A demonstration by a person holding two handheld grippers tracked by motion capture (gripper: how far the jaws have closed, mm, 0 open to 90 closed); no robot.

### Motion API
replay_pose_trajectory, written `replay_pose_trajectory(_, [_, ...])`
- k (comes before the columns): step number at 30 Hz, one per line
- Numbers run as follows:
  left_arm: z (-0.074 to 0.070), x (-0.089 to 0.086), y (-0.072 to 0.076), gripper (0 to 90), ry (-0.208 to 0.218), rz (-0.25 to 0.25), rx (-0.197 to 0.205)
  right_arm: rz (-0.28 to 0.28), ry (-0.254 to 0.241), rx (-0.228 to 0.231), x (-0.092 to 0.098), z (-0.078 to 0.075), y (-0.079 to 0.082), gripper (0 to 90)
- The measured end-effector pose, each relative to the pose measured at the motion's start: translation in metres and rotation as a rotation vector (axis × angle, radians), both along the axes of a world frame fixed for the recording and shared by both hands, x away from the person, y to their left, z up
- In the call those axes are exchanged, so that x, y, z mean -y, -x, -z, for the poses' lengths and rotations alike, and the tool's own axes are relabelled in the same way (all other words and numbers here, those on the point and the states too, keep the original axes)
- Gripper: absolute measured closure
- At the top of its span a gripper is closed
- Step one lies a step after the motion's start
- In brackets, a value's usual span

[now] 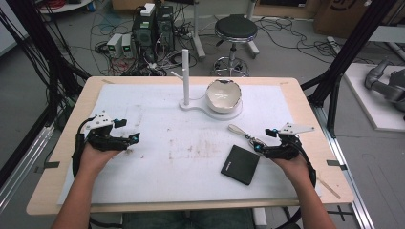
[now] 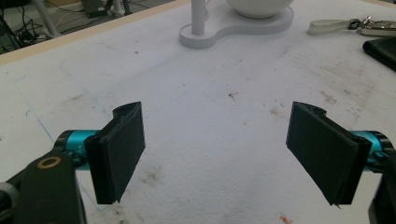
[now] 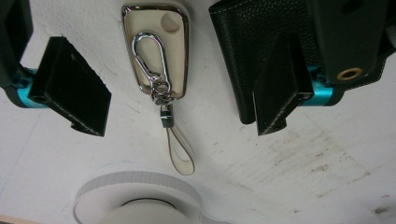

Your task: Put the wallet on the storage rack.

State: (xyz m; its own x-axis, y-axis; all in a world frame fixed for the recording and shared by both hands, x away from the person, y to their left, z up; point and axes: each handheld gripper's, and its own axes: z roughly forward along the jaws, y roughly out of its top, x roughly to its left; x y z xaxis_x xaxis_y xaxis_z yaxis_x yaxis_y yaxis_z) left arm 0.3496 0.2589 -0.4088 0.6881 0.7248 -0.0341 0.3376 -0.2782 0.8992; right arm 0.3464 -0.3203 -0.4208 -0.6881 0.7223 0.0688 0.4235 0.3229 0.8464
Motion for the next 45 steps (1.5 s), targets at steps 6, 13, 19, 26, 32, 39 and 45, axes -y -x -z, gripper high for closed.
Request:
replay_pose_trajectory(6, [0.001,0.001,-0.001,19.5,0.000,0.003,-0.005,-0.011,0.010,-0.004,-0.001,0.001,0.000,19.3])
replay_pose_trajectory(13, [0.001,0.001,0.000,19.5,-0.005,0.003,-0.008,-0.043,0.013,-0.007,-0.005,0.001,0.000,19.3])
replay_pose_trajectory(19, [0.002,0.001,0.001,19.5,-0.004,0.001,-0.010,-0.064,0.024,-0.017,-0.011,0.003,-0.001,19.4])
replay_pose_trajectory(26, [0.003,0.001,0.001,19.5,-0.006,-0.002,-0.015,-0.109,0.064,-0.043,-0.022,0.008,-0.002,19.3])
replay_pose_trajectory(32, [0.004,0.001,0.001,19.5,-0.012,-0.001,-0.019,-0.150,0.095,-0.067,-0.031,0.013,-0.004,19.6])
replay_pose_trajectory(39, [0.006,-0.001,0.003,19.5,-0.019,-0.003,-0.023,-0.192,0.126,-0.106,-0.039,0.020,-0.008,20.5])
replay_pose_trajectory(45, [0.007,-0.003,0.005,19.5,-0.021,-0.009,-0.028,-0.226,0.156,-0.123,-0.043,0.023,-0.009,26.1])
